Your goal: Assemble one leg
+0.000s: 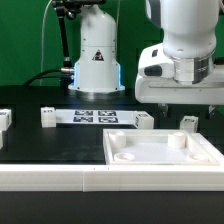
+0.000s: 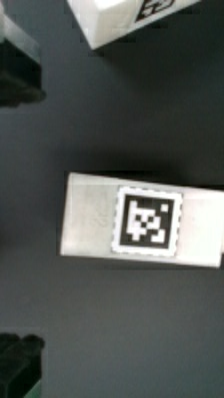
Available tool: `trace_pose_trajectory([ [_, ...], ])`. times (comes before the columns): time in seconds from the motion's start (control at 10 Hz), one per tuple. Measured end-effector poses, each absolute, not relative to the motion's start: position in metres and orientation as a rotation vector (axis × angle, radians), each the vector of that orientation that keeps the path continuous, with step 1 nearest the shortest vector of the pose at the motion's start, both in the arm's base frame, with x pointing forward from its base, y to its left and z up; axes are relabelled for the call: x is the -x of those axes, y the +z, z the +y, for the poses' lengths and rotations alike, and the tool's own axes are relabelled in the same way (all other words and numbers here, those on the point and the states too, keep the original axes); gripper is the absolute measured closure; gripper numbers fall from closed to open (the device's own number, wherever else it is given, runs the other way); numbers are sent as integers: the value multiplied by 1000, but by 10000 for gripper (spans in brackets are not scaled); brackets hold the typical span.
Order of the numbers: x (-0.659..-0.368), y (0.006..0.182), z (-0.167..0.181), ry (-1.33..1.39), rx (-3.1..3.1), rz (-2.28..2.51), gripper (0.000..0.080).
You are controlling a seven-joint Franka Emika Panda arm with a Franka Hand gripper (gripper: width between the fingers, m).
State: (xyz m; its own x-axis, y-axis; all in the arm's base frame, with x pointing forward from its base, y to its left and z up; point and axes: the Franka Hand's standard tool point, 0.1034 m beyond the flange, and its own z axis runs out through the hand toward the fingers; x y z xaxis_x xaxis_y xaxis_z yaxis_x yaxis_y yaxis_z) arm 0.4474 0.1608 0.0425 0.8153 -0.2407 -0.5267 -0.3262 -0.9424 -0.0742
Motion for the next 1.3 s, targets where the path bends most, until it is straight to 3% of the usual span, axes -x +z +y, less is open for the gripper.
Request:
trace_pose_trajectory([
  [0.5,-432,18,156,1231,2687,430,150],
  [1.1,-432,13,164,1192,2710,451,150],
  [1.3,-431,11,167,1188,2714,446,427],
])
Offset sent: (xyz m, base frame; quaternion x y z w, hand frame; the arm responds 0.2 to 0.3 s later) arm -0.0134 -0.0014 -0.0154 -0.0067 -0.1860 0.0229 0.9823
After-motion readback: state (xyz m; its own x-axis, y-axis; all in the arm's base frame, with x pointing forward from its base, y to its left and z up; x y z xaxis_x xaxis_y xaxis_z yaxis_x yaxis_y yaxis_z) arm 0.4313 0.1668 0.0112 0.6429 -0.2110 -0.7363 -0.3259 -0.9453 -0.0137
